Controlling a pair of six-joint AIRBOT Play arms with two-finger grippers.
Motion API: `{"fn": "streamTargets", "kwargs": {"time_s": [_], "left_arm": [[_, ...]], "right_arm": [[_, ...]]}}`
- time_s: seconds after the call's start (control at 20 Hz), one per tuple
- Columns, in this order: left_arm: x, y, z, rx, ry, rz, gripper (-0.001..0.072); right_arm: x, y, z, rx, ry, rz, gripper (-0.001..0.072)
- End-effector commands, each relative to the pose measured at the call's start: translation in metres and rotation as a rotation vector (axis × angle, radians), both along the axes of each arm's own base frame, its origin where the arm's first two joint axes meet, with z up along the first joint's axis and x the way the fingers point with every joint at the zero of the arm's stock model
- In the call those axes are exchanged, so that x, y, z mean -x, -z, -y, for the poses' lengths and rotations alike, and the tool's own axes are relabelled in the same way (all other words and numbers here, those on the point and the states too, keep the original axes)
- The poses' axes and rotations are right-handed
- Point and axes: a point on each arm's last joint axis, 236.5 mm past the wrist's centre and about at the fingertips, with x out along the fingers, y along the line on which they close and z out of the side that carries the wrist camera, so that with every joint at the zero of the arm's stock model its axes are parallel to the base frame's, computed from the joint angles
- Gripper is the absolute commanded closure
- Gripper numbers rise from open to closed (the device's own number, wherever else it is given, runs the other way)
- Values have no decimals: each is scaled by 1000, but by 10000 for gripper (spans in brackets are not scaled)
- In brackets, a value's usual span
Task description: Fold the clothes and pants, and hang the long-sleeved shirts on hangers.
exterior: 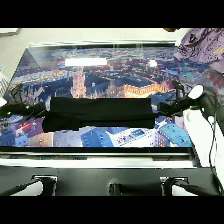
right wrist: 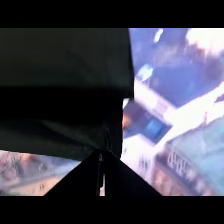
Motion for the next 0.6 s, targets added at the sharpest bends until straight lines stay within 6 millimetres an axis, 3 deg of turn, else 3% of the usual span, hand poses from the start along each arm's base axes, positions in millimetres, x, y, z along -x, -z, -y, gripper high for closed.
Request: {"fn": "streamTargets", "kwargs": {"time_s": [0.0, 0.3, 0.55], "left_arm": [[-46, 19, 0, -5, 38, -1, 694], [-102, 39, 1, -9, 77, 10, 693], [-111, 67, 8, 2, 97, -32, 692]], "right_arm": [[-38, 6, 8, 36, -5, 24, 683], [-71, 33, 3, 2, 11, 13, 683], [-78, 59, -2, -30, 31, -5, 681]]}}
